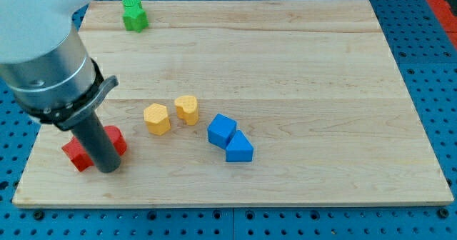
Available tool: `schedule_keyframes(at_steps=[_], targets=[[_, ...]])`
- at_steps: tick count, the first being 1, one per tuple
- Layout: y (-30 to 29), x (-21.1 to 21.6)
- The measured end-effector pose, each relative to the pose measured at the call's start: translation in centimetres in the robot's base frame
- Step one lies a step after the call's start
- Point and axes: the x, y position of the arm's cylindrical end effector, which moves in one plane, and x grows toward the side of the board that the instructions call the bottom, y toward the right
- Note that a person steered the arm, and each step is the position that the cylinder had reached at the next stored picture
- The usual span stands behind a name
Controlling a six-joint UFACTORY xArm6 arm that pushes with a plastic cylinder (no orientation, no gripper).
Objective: Put the two red blocks diagonal to each other
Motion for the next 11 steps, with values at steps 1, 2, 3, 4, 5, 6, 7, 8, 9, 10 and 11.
schedule_keyframes(at_steps=[1, 2, 3, 4, 5, 6, 7, 8, 9, 10, 11], targets=[[0.5, -2.3], [1.9, 0.4], [1.1, 4.8], [-4.5, 3.7], [-3.8, -1.0], [-2.3, -4.3], [-2.2, -2.8], [-5.6, 1.3], [-7.7, -5.4], [-9.1, -13.1], [-8.5, -15.7]])
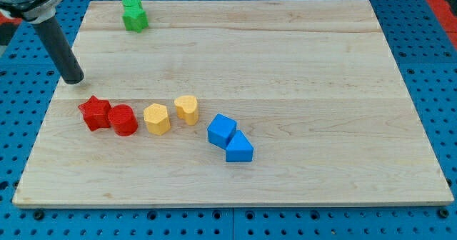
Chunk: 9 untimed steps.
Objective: Put the two red blocks diagonal to each other
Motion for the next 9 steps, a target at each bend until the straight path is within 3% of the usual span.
schedule_keyframes(at_steps=[1, 4, 5, 9], targets=[[4.0, 0.2], [4.5, 10.0], [4.0, 7.5], [9.1, 9.9]])
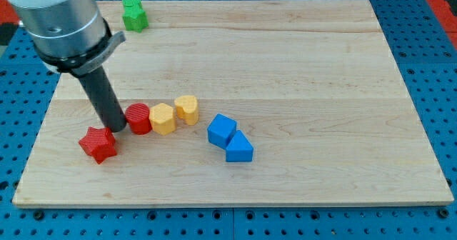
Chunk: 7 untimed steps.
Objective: Put the two red blocks diagonal to each other
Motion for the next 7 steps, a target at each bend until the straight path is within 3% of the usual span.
schedule_keyframes(at_steps=[1, 3, 4, 6, 7], targets=[[1.3, 1.1], [-3.3, 2.5], [-1.3, 0.6], [-2.8, -5.0], [2.2, -5.6]])
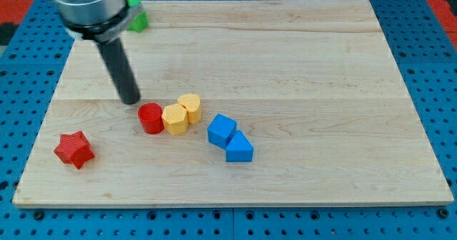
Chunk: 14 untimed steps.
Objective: Put the two red blocks diagonal to each other
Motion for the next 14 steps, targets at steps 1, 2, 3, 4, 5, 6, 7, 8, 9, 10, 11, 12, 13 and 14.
schedule_keyframes(at_steps=[1, 2, 3, 4, 5, 6, 7, 8, 9, 10, 11, 12, 13, 14], targets=[[2.7, 0.4], [2.9, 3.3], [3.0, 4.6], [6.0, 4.8], [6.7, 7.4], [3.5, 8.7], [1.0, 8.2], [1.9, 6.8], [2.1, 12.1], [0.6, 14.8], [-0.5, 13.5], [-0.5, 11.1], [-1.3, 9.1], [-1.0, 9.1]])
